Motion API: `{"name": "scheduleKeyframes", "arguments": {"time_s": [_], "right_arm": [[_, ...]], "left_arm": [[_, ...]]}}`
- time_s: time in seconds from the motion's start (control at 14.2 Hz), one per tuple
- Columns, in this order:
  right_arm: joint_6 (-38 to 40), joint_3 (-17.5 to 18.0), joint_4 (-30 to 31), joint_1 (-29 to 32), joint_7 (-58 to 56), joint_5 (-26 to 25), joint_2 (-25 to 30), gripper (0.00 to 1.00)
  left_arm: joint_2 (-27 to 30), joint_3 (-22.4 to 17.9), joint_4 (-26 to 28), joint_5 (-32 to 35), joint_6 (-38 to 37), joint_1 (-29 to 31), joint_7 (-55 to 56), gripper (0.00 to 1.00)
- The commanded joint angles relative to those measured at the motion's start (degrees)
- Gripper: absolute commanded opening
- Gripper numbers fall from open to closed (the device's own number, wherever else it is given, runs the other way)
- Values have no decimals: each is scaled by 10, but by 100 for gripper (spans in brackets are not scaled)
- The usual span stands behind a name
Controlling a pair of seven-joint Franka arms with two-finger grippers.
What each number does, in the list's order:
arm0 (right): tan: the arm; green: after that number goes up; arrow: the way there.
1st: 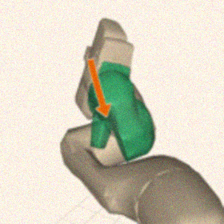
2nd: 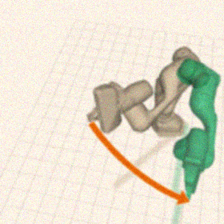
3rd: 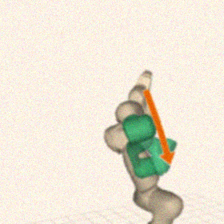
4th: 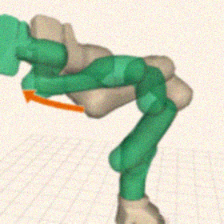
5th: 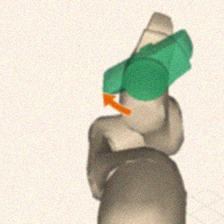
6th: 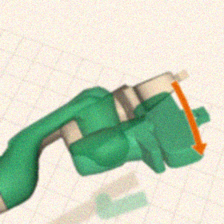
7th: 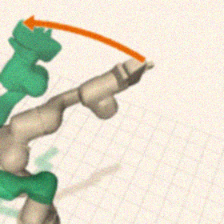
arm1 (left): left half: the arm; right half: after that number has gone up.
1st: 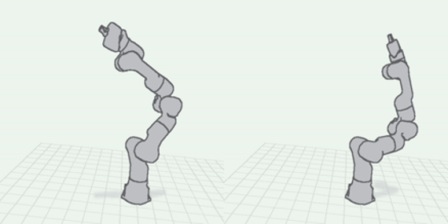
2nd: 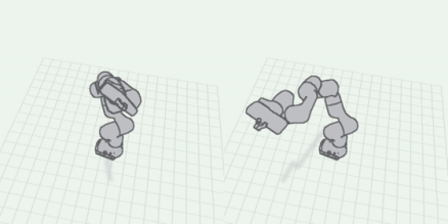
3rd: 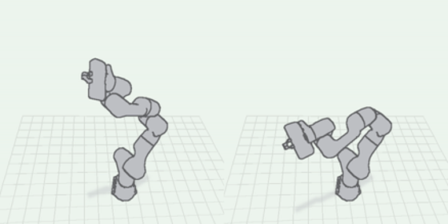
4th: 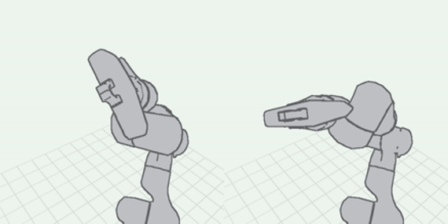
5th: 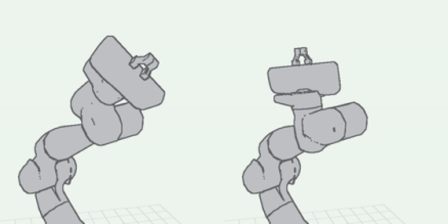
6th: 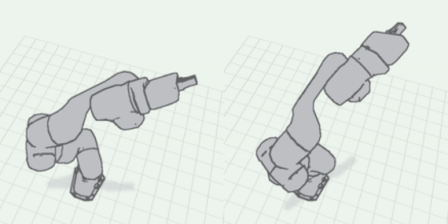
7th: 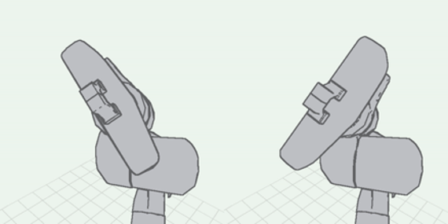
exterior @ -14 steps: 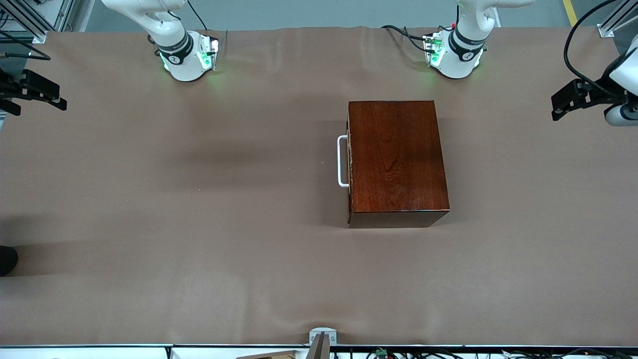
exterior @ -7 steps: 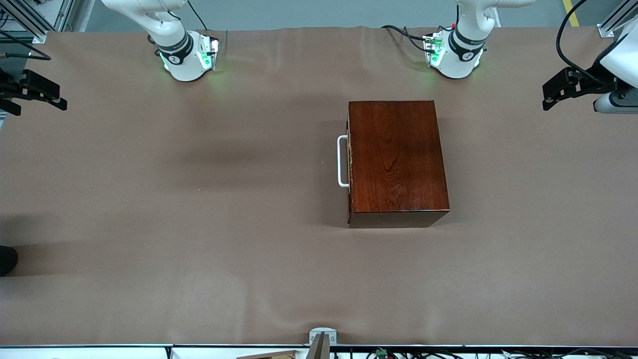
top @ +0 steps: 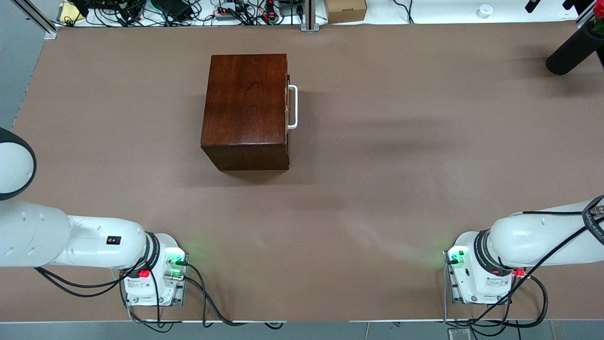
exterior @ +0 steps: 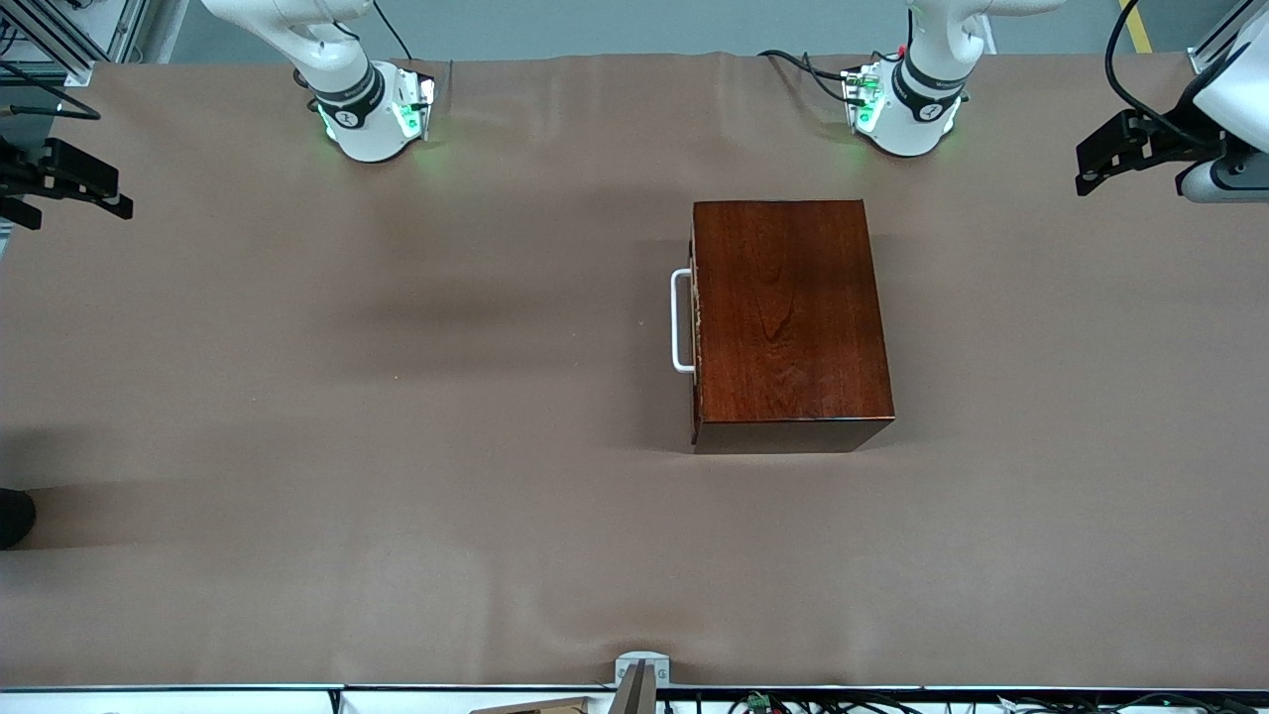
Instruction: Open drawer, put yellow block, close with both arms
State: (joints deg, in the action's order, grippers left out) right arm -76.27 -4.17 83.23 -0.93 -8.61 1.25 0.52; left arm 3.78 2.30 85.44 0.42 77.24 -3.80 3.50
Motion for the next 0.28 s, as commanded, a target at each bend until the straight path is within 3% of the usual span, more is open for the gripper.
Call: {"name": "scheduleKeyframes", "arguments": {"time_s": [0.0,0.21], "right_arm": [[6,7,-3,8,1,-1,-1,100],[9,7,-2,13,1,0,-1,100]], "left_arm": [[2,-15,-17,-28,-8,2,6,100],[-1,-12,-18,-24,-8,-2,7,100]]}}
